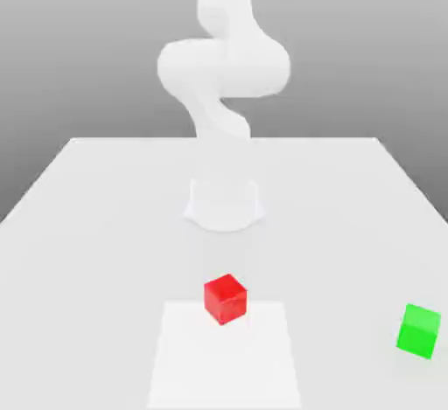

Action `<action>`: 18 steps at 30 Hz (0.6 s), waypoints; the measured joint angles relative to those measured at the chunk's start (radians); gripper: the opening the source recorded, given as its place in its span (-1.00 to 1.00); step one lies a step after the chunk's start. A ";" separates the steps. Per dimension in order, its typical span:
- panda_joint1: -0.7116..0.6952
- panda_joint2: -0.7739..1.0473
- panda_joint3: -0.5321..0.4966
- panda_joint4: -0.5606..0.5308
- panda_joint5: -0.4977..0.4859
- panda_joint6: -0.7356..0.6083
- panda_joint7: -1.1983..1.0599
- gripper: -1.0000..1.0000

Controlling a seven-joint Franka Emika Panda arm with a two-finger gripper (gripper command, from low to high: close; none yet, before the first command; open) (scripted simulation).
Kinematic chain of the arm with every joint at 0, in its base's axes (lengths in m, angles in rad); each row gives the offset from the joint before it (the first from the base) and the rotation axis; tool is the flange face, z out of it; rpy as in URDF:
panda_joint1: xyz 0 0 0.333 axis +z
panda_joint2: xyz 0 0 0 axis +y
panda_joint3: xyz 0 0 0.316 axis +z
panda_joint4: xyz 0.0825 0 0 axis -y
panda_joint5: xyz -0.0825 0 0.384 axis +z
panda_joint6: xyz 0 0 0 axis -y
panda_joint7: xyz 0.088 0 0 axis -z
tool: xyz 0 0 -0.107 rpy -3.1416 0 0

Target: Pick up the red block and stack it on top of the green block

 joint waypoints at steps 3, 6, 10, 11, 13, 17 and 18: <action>0.017 0.085 -0.007 -0.097 -0.024 0.070 -0.063 0.00; 0.033 0.169 -0.023 -0.193 -0.044 0.140 -0.129 0.00; 0.056 0.282 -0.055 -0.326 -0.063 0.234 -0.227 0.00; 0.062 0.311 -0.065 -0.360 -0.065 0.258 -0.255 0.00; 0.073 0.374 -0.083 -0.432 -0.066 0.309 -0.317 0.00; 0.102 0.568 -0.123 -0.558 -0.046 0.463 -0.458 0.00; 0.106 0.643 -0.122 -0.570 -0.026 0.520 -0.493 0.00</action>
